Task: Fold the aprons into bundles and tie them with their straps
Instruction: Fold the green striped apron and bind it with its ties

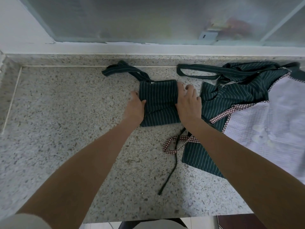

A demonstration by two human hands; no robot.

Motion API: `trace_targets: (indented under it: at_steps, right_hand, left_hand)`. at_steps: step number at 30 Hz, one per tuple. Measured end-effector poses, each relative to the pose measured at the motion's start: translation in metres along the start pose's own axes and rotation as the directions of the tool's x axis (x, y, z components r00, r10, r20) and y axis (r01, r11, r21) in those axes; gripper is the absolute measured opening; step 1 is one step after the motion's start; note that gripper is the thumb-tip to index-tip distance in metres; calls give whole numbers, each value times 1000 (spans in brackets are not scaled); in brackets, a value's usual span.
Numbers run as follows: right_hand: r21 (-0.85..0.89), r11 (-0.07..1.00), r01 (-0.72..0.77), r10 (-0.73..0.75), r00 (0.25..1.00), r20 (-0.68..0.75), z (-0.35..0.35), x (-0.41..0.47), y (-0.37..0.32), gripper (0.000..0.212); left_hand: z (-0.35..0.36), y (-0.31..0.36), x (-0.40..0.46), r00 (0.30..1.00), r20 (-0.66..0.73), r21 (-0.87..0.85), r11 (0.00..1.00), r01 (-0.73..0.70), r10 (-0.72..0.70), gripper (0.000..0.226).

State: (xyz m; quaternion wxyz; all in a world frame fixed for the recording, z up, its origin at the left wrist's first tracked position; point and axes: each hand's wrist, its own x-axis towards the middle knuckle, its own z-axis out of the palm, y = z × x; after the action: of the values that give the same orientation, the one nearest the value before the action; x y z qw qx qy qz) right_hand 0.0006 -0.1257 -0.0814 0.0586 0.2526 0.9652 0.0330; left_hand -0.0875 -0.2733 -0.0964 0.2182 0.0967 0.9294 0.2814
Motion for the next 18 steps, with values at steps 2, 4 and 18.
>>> trace_targets:
  at_steps: [2,4,18]
  right_hand:
    - [21,993,113,-112,993,-43,-2,-2,1,85]
    - [100,975,200,-196,979,-52,-5,-5,3,70]
    - [64,890,452,-428,778,460,-12,22,28,122]
  left_hand:
    - [-2,1,-5,999,-27,66,997,-30,31,44]
    - [-3,-2,-12,982,-95,278,952,-132,164,51]
    - [-9,-13,9,861,383,595,625,-506,333,117]
